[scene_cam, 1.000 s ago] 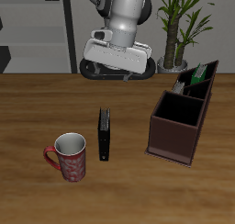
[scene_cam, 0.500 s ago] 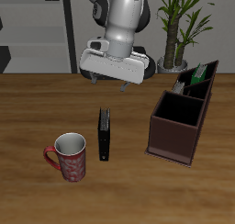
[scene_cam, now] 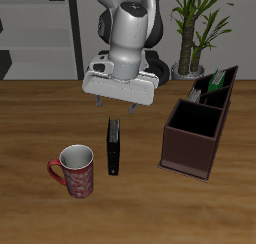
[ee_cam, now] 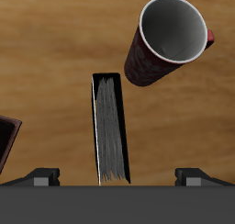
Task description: Place the yellow book into the left desk caddy's front compartment and place the green book into the left desk caddy's left compartment and place the black book into the left desk caddy's back compartment
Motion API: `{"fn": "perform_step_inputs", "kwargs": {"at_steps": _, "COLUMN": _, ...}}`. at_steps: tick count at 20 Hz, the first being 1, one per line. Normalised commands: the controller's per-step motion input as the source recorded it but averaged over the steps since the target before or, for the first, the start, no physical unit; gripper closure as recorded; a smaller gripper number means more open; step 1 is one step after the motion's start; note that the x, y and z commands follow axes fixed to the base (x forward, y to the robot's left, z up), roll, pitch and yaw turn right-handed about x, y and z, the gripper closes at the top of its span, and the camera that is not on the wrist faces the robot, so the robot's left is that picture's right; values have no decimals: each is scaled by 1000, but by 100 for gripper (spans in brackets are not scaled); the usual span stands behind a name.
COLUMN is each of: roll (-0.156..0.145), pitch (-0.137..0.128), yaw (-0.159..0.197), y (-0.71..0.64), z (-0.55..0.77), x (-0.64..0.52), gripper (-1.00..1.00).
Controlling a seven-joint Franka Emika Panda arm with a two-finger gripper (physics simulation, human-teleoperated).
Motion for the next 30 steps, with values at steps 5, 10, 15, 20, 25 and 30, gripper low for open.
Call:
{"fn": "perform_step_inputs", "kwargs": {"at_steps": 5, "roll": 41, "pitch": 29, "yaw": 31, "y": -64, "z": -77, "x": 173, "gripper": -100}}
{"fn": "perform_step_inputs", "kwargs": {"at_steps": 10, "roll": -17, "pitch": 18, "yaw": -3, "y": -134, "z": -142, "x": 148, "gripper": -100}}
{"fn": "perform_step_inputs", "kwargs": {"at_steps": 15, "roll": -11, "pitch": 21, "yaw": 24, "y": -39, "z": -294, "x": 123, "gripper": -100}}
{"fn": "perform_step_inputs", "kwargs": {"at_steps": 20, "roll": -1, "pitch": 35, "yaw": -14, "y": 47, "z": -264, "x": 133, "gripper": -100}}
{"fn": "perform_step_inputs", "kwargs": {"at_steps": 25, "roll": 19, "pitch": 31, "yaw": -2, "y": 133, "z": -264, "x": 87, "gripper": -100}}
{"fn": "perform_step_inputs", "kwargs": {"at_steps": 30, "roll": 14, "pitch": 26, "yaw": -11, "y": -10, "z": -282, "x": 70, "gripper": 100}}
